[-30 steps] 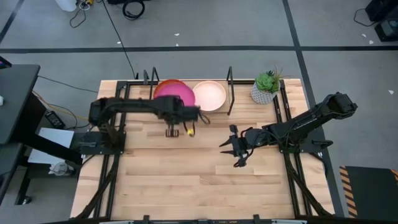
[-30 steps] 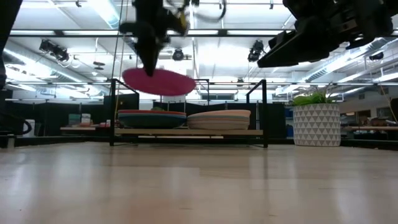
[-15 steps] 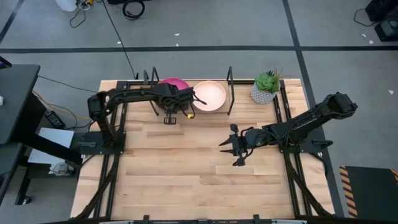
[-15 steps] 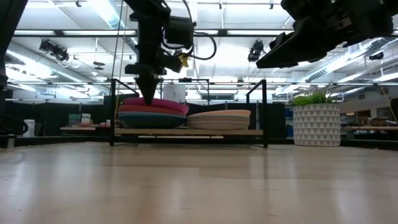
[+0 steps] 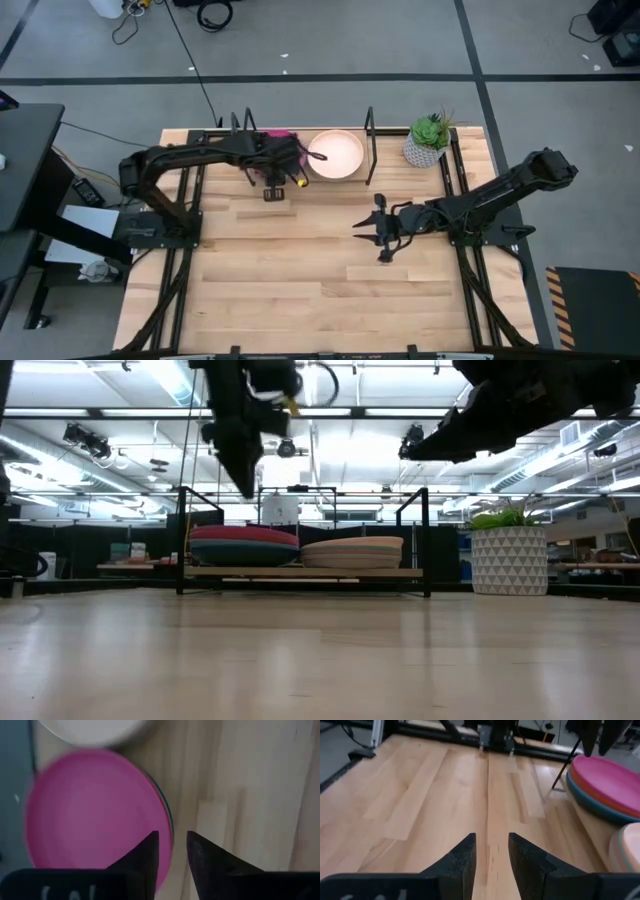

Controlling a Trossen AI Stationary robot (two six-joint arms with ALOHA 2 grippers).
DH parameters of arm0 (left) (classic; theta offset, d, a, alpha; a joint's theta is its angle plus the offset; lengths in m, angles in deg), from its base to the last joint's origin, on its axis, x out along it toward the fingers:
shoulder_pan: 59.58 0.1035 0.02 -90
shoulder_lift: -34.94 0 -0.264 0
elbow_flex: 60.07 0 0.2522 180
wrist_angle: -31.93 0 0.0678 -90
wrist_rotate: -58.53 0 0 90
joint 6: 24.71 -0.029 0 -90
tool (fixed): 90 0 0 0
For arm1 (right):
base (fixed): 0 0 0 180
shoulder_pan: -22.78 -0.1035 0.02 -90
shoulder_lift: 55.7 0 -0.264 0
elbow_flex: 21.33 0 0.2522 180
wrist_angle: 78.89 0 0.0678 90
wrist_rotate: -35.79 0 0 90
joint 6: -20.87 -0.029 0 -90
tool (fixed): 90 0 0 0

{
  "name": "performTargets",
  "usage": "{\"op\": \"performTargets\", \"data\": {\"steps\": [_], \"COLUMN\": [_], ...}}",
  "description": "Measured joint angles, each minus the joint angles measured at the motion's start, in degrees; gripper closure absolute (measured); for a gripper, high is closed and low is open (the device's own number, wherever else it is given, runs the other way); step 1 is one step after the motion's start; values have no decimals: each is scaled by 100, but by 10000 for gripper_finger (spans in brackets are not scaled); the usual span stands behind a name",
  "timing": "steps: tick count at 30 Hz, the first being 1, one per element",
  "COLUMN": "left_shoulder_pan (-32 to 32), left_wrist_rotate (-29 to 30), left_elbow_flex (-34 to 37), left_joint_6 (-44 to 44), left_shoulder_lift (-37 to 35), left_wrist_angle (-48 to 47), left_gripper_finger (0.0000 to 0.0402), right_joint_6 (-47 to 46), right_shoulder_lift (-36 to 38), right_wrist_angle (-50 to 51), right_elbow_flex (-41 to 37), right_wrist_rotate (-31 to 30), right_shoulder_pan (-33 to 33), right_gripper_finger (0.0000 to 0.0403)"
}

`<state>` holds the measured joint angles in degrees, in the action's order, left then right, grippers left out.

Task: Place and stack plates onto a shelf
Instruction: Return to Home Position

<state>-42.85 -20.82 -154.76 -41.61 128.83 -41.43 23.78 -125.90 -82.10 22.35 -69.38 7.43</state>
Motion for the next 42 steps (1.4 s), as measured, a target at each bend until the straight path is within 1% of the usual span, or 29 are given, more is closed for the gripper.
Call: {"op": "performTargets", "data": {"steps": [3,7,9,12,14,15,17,18,20,24,29,31,33,36,37,42], "left_shoulder_pan": [-54,-203,-277,-406,-496,-519,-594,-630,-747,-946,-1172,-1230,-1287,-1339,-1357,-1424], "left_wrist_rotate": [-20,-194,-355,-635,-688,-692,-706,-697,-695,-709,-691,-693,-699,-688,-688,-692], "left_elbow_flex": [406,1303,1733,2414,2825,3024,3313,3486,3729,4278,4849,5162,5395,5768,5908,6301], "left_joint_6": [78,-11,13,24,31,69,162,171,173,163,157,261,342,498,566,698], "left_shoulder_lift": [-458,-1132,-1461,-1925,-2214,-2349,-2602,-2745,-2974,-3429,-3949,-4150,-4358,-4681,-4781,-5336], "left_wrist_angle": [626,2029,2641,3511,4129,4206,4759,4788,5183,5687,6510,6538,6945,7167,7180,7207], "left_gripper_finger": [296,307,312,319,323,326,331,334,341,356,374,382,390,395,395,388], "right_joint_6": [116,159,137,26,-35,-53,-126,-176,-270,-433,-656,-745,-823,-958,-1020,-1104], "right_shoulder_lift": [175,480,751,1220,1542,1725,2039,2195,2488,3015,3524,3753,3955,4212,4286,4368], "right_wrist_angle": [-272,-675,-753,-788,-897,-888,-886,-878,-886,-850,-929,-947,-1057,-1234,-1052,-1390], "right_elbow_flex": [-206,-656,-902,-1172,-1312,-1397,-1519,-1595,-1731,-2058,-2378,-2567,-2720,-2961,-2956,-2958], "right_wrist_rotate": [13,24,26,232,437,511,612,630,651,692,631,594,582,578,576,573], "right_shoulder_pan": [57,232,340,533,660,725,846,900,993,1122,1220,1224,1224,1222,1224,1217], "right_gripper_finger": [286,297,304,318,326,330,339,343,352,363,368,368,368,368,368,368]}}
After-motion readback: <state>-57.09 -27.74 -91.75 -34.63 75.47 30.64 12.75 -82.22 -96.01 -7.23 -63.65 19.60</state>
